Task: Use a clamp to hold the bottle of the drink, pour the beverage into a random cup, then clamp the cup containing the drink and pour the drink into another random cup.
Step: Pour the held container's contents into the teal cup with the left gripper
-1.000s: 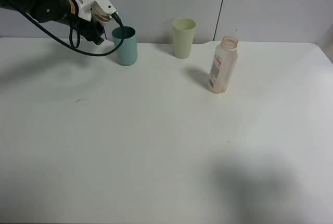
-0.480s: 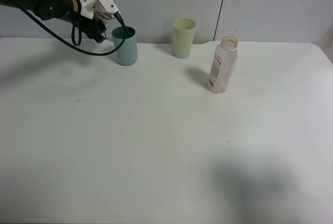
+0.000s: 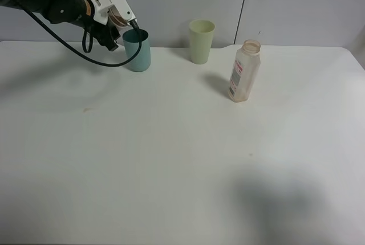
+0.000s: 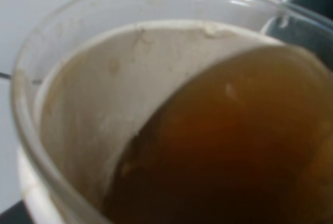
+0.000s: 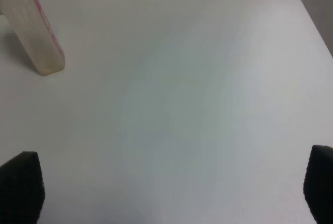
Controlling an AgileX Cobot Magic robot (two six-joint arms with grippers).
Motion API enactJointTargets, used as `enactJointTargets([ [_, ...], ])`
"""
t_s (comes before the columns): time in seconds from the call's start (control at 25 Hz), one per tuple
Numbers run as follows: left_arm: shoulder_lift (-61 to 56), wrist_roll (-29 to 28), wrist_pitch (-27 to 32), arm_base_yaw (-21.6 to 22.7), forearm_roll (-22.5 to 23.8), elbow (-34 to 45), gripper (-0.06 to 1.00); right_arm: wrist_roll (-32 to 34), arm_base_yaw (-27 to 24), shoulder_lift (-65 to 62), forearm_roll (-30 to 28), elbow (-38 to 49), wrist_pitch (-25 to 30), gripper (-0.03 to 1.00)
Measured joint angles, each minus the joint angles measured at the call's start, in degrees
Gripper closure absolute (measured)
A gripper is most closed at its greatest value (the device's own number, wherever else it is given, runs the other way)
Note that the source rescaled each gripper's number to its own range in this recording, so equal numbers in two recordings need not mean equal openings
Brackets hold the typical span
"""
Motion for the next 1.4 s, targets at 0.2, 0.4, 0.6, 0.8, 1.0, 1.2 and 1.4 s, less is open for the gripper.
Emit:
enactJointTargets([
  [0.2,0.44,1.06,0.97,-0.32,0.04,0.00,0.94,0.00,0.00,0.00,0.00,0.00,0.00,-0.03],
  [0.4,0.44,2.14,1.55,-0.82,0.11,-0.19,0.94,0.00,0.00,0.00,0.00,0.00,0.00,-0.03],
  [0.6,0.76,2.29,3.22,-0.93,0.73,-1.93,0.94,0.00,0.00,0.00,0.00,0.00,0.00,-0.03],
  [0.8,0.80,2.29,4.32,-0.93,1.48,-2.66,0.94,0.00,0.00,0.00,0.00,0.00,0.00,-0.03],
  [1.0,0.81,2.60,4.79,-0.93,1.93,-2.66,0.94,0.00,0.00,0.00,0.00,0.00,0.00,-0.03],
  [1.2,0.81,4.41,5.23,-0.93,2.64,-2.66,0.94,0.00,0.00,0.00,0.00,0.00,0.00,-0.03],
  [1.4,0.81,4.94,5.36,-0.93,3.36,-2.66,0.94,0.00,0.00,0.00,0.00,0.00,0.00,-0.03],
])
